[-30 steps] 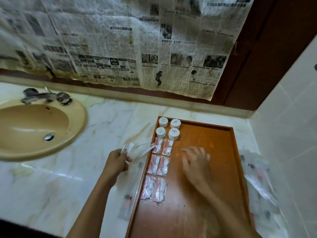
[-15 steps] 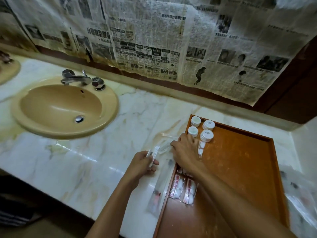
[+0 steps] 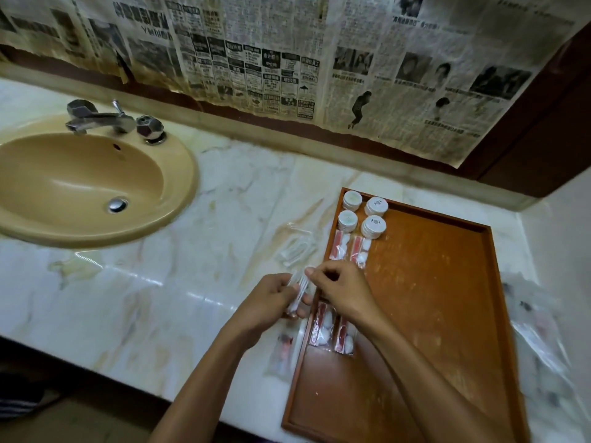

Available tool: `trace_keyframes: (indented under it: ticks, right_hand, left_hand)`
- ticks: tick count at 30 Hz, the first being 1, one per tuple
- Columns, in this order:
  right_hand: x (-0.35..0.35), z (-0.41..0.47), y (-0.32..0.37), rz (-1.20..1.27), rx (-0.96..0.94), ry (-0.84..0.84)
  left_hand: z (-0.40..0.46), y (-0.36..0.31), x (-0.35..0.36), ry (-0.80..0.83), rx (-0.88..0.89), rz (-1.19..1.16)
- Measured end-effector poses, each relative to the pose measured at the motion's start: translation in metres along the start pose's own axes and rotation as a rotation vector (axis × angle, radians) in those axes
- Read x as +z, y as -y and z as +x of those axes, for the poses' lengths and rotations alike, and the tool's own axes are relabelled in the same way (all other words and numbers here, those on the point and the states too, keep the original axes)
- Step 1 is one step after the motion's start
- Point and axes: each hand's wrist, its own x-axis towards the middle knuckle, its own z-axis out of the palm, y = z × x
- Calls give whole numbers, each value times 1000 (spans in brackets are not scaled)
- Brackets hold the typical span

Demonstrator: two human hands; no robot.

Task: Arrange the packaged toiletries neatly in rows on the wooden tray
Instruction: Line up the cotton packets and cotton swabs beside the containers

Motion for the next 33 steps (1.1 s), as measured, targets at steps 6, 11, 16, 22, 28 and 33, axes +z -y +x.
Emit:
trace_keyframes:
  ticks: [6,11,16,22,28,33]
  right_hand:
    - [-24,-33,-21,274,165,-161]
    - [-53,-78,-57,426,351,-315]
    - [-64,-123,-91,291,443,-406]
    - [-58,-156,-112,-337,389,-460]
    - [-60,-169,-125,-350,253,-456]
    - [-66,-179,-133,-487,44,-344]
  left_hand:
    - [-19,9,11,-105,194,320]
    - [-38,31,24,-57,531,975]
    - [-58,51,47,130,665,1348]
    - [-55,71,58,68,853,1272]
    - [-53,80,65,32,770,1275]
    - [-61,75,63,-79,684,1187]
